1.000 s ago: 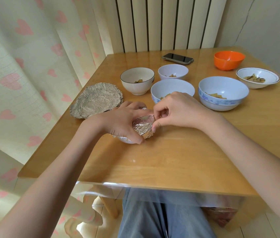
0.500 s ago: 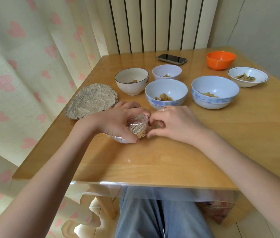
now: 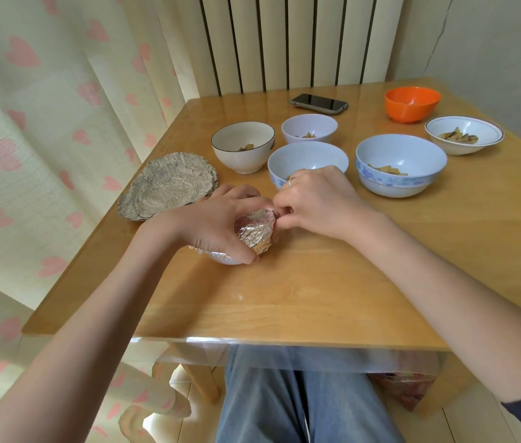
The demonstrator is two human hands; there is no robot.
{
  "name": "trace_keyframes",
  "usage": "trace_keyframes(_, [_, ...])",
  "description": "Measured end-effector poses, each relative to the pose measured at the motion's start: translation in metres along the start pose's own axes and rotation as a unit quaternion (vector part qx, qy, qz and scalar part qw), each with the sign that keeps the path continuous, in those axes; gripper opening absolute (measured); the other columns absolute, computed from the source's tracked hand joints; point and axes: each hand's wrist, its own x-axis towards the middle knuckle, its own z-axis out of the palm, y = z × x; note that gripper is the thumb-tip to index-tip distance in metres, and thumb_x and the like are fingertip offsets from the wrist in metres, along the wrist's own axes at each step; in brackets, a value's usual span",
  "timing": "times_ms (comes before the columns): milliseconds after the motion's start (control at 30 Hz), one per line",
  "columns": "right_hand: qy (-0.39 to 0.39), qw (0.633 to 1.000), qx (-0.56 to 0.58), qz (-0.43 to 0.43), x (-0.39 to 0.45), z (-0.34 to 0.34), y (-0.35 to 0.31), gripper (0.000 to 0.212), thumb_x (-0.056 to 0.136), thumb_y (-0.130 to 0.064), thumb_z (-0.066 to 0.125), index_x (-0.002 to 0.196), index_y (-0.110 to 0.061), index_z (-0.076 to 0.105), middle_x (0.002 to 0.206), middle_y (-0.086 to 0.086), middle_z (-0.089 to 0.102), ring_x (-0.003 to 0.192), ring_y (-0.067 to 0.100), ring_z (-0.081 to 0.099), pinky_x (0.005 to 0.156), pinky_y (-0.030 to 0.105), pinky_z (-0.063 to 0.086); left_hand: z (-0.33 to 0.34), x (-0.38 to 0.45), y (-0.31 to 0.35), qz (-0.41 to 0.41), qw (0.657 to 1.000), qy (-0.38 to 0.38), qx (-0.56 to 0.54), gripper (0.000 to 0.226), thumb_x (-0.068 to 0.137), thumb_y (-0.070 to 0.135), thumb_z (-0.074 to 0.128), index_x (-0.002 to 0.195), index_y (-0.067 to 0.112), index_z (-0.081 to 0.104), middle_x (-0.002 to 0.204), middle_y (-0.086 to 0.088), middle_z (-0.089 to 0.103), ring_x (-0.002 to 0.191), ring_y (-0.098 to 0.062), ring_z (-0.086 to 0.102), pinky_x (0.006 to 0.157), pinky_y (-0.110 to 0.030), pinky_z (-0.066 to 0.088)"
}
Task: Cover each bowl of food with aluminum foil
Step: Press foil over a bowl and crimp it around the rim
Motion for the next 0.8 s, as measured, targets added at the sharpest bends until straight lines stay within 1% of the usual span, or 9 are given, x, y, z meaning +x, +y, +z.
trace_keyframes(67, [0.0, 1.0, 0.011, 0.008, -0.005, 0.002, 0.001, 0.02, 0.083, -0.045, 0.06, 0.073, -0.027, 0.058, 0.08, -0.003, 0.061, 0.089, 0.022, 0.058, 0.059, 0.03, 0.025, 0.0, 0.0, 0.001, -0.007, 1.0, 0.001, 0.0, 0.076, 0.041, 0.064, 0.057, 0.115, 0.066, 0.038, 0.127, 0.023, 0.029, 0.118, 0.0, 0.02, 0.11, -0.038, 0.028])
trace_keyframes(167, [0.005, 0.998, 0.06, 0.032, -0.019, 0.003, 0.003, 0.025, 0.079, -0.055, 0.064, 0.08, -0.03, 0.064, 0.066, -0.012, 0.05, 0.081, 0.009, 0.051, 0.056, 0.03, 0.028, 0.0, -0.001, 0.003, -0.023, 1.0, 0.002, 0.001, 0.076, 0.04, 0.063, 0.057, 0.114, 0.062, 0.038, 0.128, 0.021, 0.03, 0.118, -0.004, 0.02, 0.108, -0.04, 0.031])
trace_keyframes(233, [0.027, 0.992, 0.111, 0.057, -0.026, 0.003, 0.003, 0.03, 0.073, -0.061, 0.065, 0.078, -0.031, 0.065, 0.063, -0.014, 0.05, 0.076, 0.005, 0.048, 0.055, 0.023, 0.029, 0.001, -0.002, 0.003, -0.038, 0.999, 0.003, 0.007, 0.077, 0.043, 0.06, 0.061, 0.116, 0.058, 0.039, 0.129, 0.018, 0.031, 0.119, -0.008, 0.022, 0.107, -0.042, 0.034])
trace_keyframes(333, [0.027, 0.993, 0.109, 0.038, -0.021, 0.0, -0.005, 0.03, 0.074, -0.059, 0.066, 0.078, -0.029, 0.065, 0.062, -0.014, 0.049, 0.077, 0.006, 0.049, 0.057, 0.028, 0.03, 0.003, -0.004, 0.004, -0.05, 0.999, -0.001, 0.011, 0.071, 0.044, 0.06, 0.063, 0.11, 0.062, 0.035, 0.13, 0.017, 0.031, 0.121, -0.011, 0.023, 0.103, -0.038, 0.035])
trace_keyframes(400, [0.017, 0.995, 0.094, 0.03, -0.013, -0.004, -0.008, 0.028, 0.075, -0.055, 0.067, 0.079, -0.028, 0.065, 0.061, -0.014, 0.045, 0.078, 0.01, 0.051, 0.06, 0.029, 0.026, 0.004, -0.004, 0.006, -0.058, 0.998, -0.004, 0.019, 0.07, 0.045, 0.059, 0.063, 0.107, 0.065, 0.031, 0.13, 0.017, 0.03, 0.121, -0.013, 0.023, 0.102, -0.038, 0.036])
trace_keyframes(500, [0.011, 0.997, 0.075, 0.027, -0.009, -0.006, -0.007, 0.027, 0.077, -0.054, 0.066, 0.079, -0.027, 0.065, 0.061, -0.014, 0.042, 0.078, 0.014, 0.052, 0.056, 0.029, 0.022, 0.004, -0.003, 0.008, -0.069, 0.997, -0.007, 0.029, 0.066, 0.05, 0.054, 0.064, 0.104, 0.064, 0.028, 0.131, 0.015, 0.029, 0.121, -0.014, 0.023, 0.102, -0.04, 0.037])
trace_keyframes(600, [-0.012, 0.996, 0.082, 0.027, -0.017, -0.005, -0.006, 0.026, 0.077, -0.057, 0.065, 0.086, -0.032, 0.064, 0.07, -0.014, 0.053, 0.079, 0.008, 0.053, 0.055, 0.025, 0.025, 0.004, -0.004, 0.009, -0.085, 0.996, -0.009, 0.038, 0.071, 0.05, 0.054, 0.063, 0.112, 0.061, 0.029, 0.133, 0.013, 0.028, 0.125, -0.017, 0.022, 0.104, -0.044, 0.036])
trace_keyframes(700, [-0.034, 0.973, 0.203, 0.104, -0.024, -0.005, -0.006, 0.034, 0.068, -0.066, 0.067, 0.084, -0.035, 0.064, 0.073, -0.017, 0.059, 0.071, 0.001, 0.051, 0.06, 0.02, 0.037, 0.003, -0.005, 0.013, -0.108, 0.993, -0.018, 0.05, 0.083, 0.051, 0.054, 0.062, 0.126, 0.054, 0.028, 0.135, 0.011, 0.026, 0.127, -0.019, 0.021, 0.102, -0.045, 0.036])
trace_keyframes(800, [-0.004, 0.937, 0.317, 0.148, -0.02, 0.006, -0.007, 0.031, 0.073, -0.059, 0.069, 0.078, -0.028, 0.068, 0.068, -0.013, 0.059, 0.061, 0.0, 0.05, 0.059, 0.025, 0.042, 0.001, -0.005, 0.016, -0.12, 0.99, -0.036, 0.066, 0.089, 0.053, 0.052, 0.064, 0.133, 0.05, 0.025, 0.138, 0.009, 0.024, 0.128, -0.021, 0.02, 0.1, -0.045, 0.036])
